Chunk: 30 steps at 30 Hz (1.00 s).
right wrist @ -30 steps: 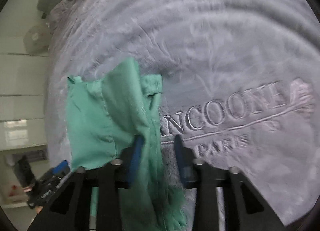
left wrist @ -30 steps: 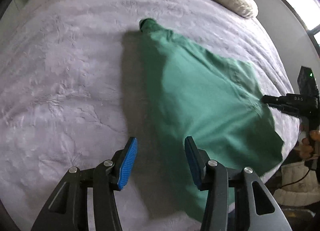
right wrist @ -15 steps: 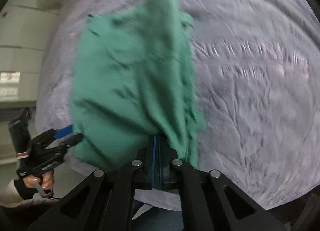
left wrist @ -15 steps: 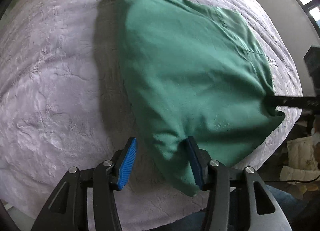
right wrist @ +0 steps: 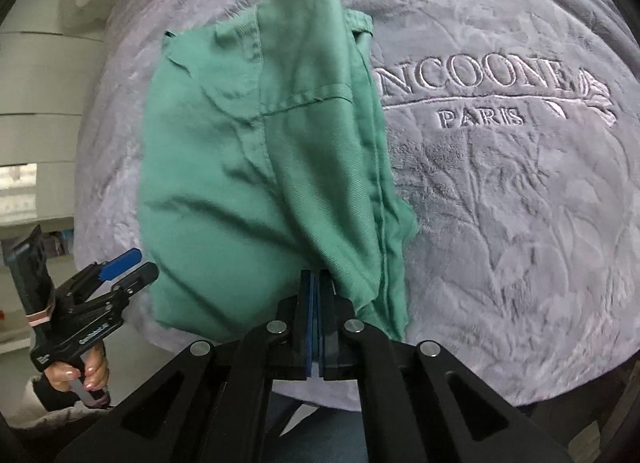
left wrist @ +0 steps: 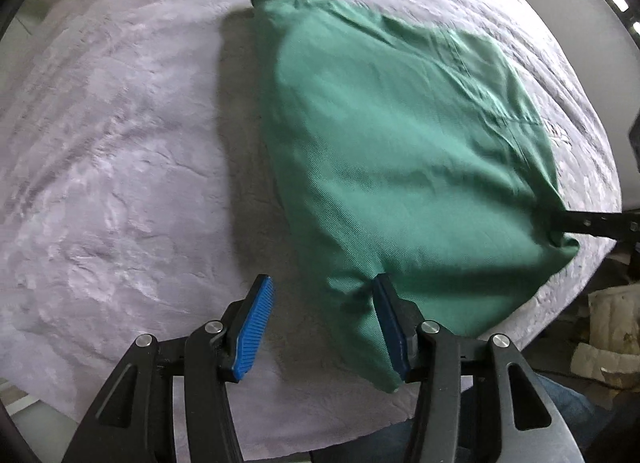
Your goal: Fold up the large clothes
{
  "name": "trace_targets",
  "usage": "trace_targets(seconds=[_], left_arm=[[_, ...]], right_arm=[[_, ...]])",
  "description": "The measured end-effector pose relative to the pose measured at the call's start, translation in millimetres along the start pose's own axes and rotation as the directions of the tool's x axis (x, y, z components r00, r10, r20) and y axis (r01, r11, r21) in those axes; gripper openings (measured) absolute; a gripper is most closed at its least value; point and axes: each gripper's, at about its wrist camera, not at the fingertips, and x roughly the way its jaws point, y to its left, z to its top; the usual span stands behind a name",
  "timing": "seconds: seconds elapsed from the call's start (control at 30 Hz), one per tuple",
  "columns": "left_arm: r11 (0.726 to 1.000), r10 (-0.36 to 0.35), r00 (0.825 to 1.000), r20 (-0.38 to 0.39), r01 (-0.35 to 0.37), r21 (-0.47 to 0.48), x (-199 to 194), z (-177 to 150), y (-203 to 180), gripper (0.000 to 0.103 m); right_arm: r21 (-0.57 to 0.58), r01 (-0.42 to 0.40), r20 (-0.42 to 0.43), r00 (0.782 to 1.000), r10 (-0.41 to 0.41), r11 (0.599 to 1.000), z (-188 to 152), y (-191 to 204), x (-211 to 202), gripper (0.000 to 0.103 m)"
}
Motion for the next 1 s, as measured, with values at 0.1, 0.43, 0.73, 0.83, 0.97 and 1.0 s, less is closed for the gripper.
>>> trace_targets(seconds=[0.1,0.43,0.73,0.83,0.97,1.0], left_arm=[[0.999,0.039,0.999,0.017,-0.038,-0.025,-7,6,5,0.053],[0.988,0.108,0.994,0.027,-0.104,-0.113,-28,23,19,0.103],[0.985,0.132,0.991,0.024,-0.128,-0.115,-32,23,15,0.103],[0.983,0.149,0.989,0.023,-0.145,-0.11,-33,23,13,0.103],[0.981,0.164,0.986,0.026,-0.16,-0.111,-34,23,11,0.103],[0.98,0.172,0.985,0.026,-0.168,-0.109,-34,23,10,0.103]], right_arm=[[0.008,-0.008,0.027,1.0,0.008,1.0,-3,5,-18,0.003],[-0.014,0.23,0.116,0.967,-0.227,0.973,16,46,-39,0.054],[-0.018,0.291,0.164,0.945,-0.284,0.957,21,52,-41,0.102],[-0.017,0.295,0.167,0.943,-0.288,0.955,19,52,-45,0.102],[-0.027,0.304,0.167,0.941,-0.296,0.952,16,53,-49,0.103],[-0.03,0.308,0.168,0.939,-0.299,0.951,16,54,-49,0.103]])
